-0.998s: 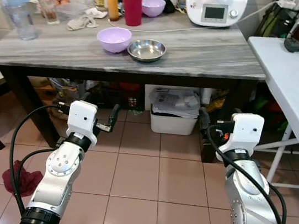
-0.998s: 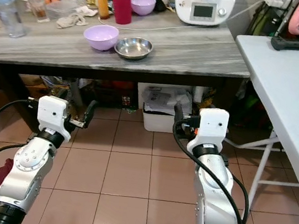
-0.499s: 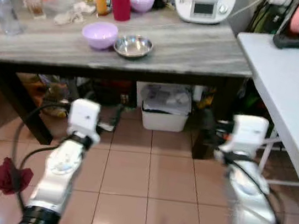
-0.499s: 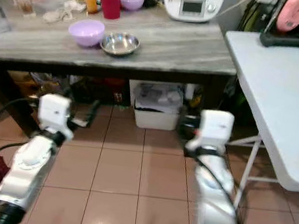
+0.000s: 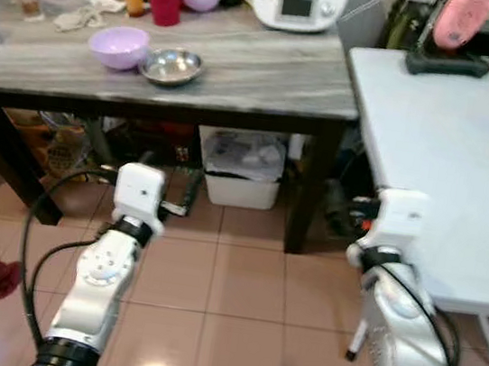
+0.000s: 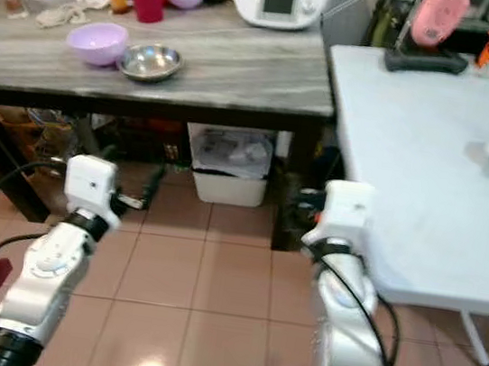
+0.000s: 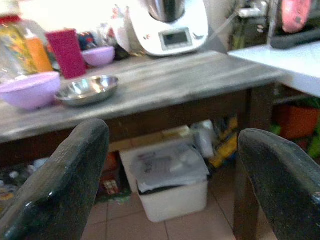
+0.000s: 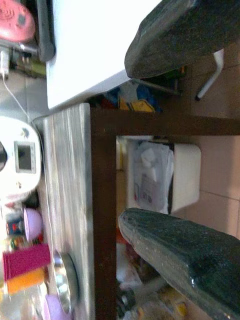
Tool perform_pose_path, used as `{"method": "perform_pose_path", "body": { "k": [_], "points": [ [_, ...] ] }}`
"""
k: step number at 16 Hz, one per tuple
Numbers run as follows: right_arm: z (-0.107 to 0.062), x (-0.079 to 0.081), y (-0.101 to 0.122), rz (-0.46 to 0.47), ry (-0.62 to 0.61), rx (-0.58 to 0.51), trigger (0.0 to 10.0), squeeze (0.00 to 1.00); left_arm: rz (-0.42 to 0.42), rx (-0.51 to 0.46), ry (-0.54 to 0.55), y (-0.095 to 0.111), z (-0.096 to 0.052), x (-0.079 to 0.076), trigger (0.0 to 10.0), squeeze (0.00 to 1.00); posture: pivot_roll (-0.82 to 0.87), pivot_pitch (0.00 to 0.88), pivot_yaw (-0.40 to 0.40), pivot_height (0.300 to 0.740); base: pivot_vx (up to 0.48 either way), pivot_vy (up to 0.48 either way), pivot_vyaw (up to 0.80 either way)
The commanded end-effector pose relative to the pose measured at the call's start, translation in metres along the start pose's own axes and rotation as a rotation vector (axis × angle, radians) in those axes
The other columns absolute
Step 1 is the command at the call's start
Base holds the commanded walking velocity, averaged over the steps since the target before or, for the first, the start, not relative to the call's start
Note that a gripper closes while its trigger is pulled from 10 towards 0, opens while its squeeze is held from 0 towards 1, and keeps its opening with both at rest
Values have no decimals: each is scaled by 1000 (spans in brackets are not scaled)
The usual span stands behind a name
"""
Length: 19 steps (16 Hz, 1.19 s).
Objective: Setting the table
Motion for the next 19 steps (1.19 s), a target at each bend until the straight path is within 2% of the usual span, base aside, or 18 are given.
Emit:
{"method": "perform_pose_path", "body": {
  "k": [1, 16, 19],
  "points": [
    [0, -4, 2, -9, -15, -7, 10000, 0, -1, 5, -11, 0, 0, -1, 10000, 0, -246, 83, 98, 740, 0, -480, 0],
    [-3, -16, -10, -45, -110, 64, 10000, 0, -3, 29, -47, -4, -1, -5, 10000, 0, -249, 86, 101, 740, 0, -480, 0],
    [-4, -18, -13, -51, -117, 80, 10000, 0, -23, 31, -56, -7, -2, -8, 10000, 0, -252, 88, 102, 740, 0, -92, 0]
  ]
}}
Point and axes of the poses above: a point about 5 cm out from each wrist's last joint towards the gripper, its own z axis pointing out of the wrist towards the gripper, its own y axis along the axis of the wrist's last joint, x = y × z, the point moved 1 cm from there along z, pointing out of the wrist towards the gripper, and after that the axes turned 12 degrees about -z, right-handed, at the moved point
